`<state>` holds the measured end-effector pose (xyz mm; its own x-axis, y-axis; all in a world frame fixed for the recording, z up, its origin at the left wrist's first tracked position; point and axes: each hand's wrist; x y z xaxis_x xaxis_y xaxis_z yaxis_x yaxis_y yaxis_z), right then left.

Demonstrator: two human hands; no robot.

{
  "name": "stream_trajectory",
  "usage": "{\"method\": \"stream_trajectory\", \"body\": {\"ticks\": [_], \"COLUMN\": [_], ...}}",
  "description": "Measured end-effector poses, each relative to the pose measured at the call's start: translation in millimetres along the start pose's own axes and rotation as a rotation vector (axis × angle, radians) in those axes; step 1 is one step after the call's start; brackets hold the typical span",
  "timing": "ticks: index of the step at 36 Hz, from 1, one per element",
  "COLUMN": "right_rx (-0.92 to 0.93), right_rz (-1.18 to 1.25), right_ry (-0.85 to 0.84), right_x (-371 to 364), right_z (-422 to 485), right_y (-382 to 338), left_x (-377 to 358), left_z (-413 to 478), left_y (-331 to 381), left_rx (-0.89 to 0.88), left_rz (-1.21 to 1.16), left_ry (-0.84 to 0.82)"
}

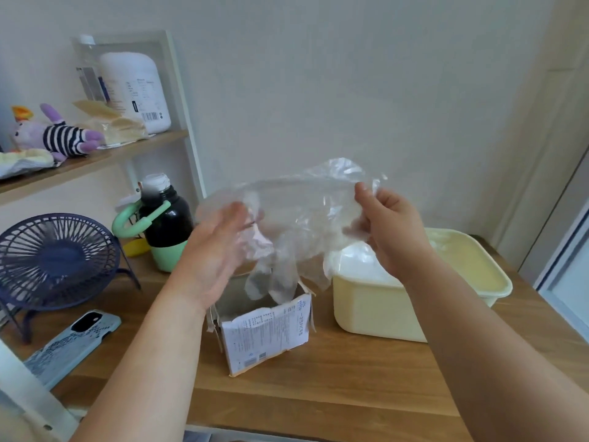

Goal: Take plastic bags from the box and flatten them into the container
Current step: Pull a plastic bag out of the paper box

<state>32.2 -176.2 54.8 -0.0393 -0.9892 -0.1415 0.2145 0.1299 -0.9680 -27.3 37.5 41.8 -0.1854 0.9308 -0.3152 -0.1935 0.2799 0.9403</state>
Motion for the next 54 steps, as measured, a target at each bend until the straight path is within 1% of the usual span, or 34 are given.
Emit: {"method": "stream_trajectory", "body": {"ticks": [2, 4, 7, 10, 13, 14, 16, 18, 19, 20, 22, 24, 26, 27, 29, 30, 31, 32, 34, 36, 38, 41, 44, 46, 48, 50, 52, 53, 54], "right_rx": [-0.032, -0.055, -0.1, -0.14, -0.178, -0.186, -0.196, -0.211, -0.22, -0.235, -0.267, -0.286, -0.275, -0.27, -0.27, -0.266, -0.259, -0.247, -0.222, -0.199, -0.186, -0.181, -0.185, -0.167, -0.095, 0.072, 0.202, 0.204, 0.161], "right_rz": [0.066, 0.084, 0.142, 0.205, 0.306, 0.332, 0.347, 0.285, 0.233, 0.172, 0.046, -0.095, -0.343, -0.467, -0.66, -0.746, -0.828, -0.904, -1.004, -1.075, -1.14, -1.214, -1.256, -1.296, -1.376, -1.491, -1.543, -1.536, -1.517], "right_ry": [0.041, 0.058, 0.036, 0.048, 0.164, 0.203, 0.251, 0.274, 0.279, 0.288, 0.31, 0.334, 0.332, 0.323, 0.296, 0.283, 0.27, 0.257, 0.229, 0.2, 0.17, 0.152, 0.173, 0.157, 0.106, 0.052, -0.041, -0.108, -0.175], "right_x": [4, 9, 20, 35, 50, 54, 61, 68, 71, 75, 80, 89, 97, 102, 108, 110, 113, 114, 117, 121, 126, 130, 135, 137, 136, 133, 130, 128, 125], "right_z": [2, 3, 5, 8, 13, 15, 17, 19, 19, 21, 23, 28, 31, 32, 34, 35, 36, 36, 37, 38, 39, 43, 46, 47, 45, 44, 46, 47, 48], "right_y": [-6, -10, -13, -16, -20, -21, -20, -18, -17, -14, -6, 3, 10, 12, 15, 16, 16, 16, 16, 15, 15, 19, 23, 23, 21, 19, 19, 20, 21], "left_x": [-10, -18, -26, -40, -54, -59, -67, -77, -81, -86, -90, -94, -98, -103, -112, -118, -124, -130, -139, -147, -154, -163, -165, -166, -165, -165, -165, -165, -165], "left_z": [-2, 0, 9, 18, 28, 30, 31, 26, 24, 23, 23, 24, 24, 24, 24, 25, 25, 25, 27, 31, 37, 48, 61, 68, 71, 71, 71, 71, 72], "left_y": [-3, -6, -7, -4, -6, -7, -12, -19, -23, -29, -35, -40, -41, -40, -42, -45, -47, -51, -61, -73, -80, -87, -97, -102, -107, -110, -112, -112, -112], "left_rx": [-0.002, -0.021, 0.016, 0.001, -0.01, 0.004, 0.057, 0.095, 0.086, 0.057, -0.07, -0.238, -0.488, -0.628, -0.853, -0.914, -0.929, -0.908, -0.804, -0.669, -0.516, -0.335, -0.18, -0.092, -0.018, 0.053, 0.098, 0.098, 0.085], "left_rz": [0.108, 0.149, -0.003, -0.087, -0.16, -0.147, -0.041, 0.121, 0.201, 0.28, 0.445, 0.59, 0.711, 0.782, 0.907, 0.945, 0.965, 0.969, 1.001, 1.145, 1.311, 1.501, 1.579, 1.614, 1.632, 1.599, 1.575, 1.578, 1.584], "left_ry": [-0.019, 0.035, 0.079, 0.083, 0.147, 0.136, 0.054, -0.032, -0.04, -0.012, 0.14, 0.294, 0.381, 0.385, 0.304, 0.217, 0.106, -0.015, -0.255, -0.456, -0.593, -0.68, -0.736, -0.758, -0.774, -0.793, -0.799, -0.801, -0.8]}}
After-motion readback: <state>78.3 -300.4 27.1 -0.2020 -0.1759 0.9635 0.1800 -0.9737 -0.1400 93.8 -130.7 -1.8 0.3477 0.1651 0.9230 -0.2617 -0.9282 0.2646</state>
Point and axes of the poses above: each hand's wrist, its own z-axis towards the middle knuckle, its own x-axis out of the back of the hand, y = z × x, and after that the axes turned 6 degrees about y, right-handed
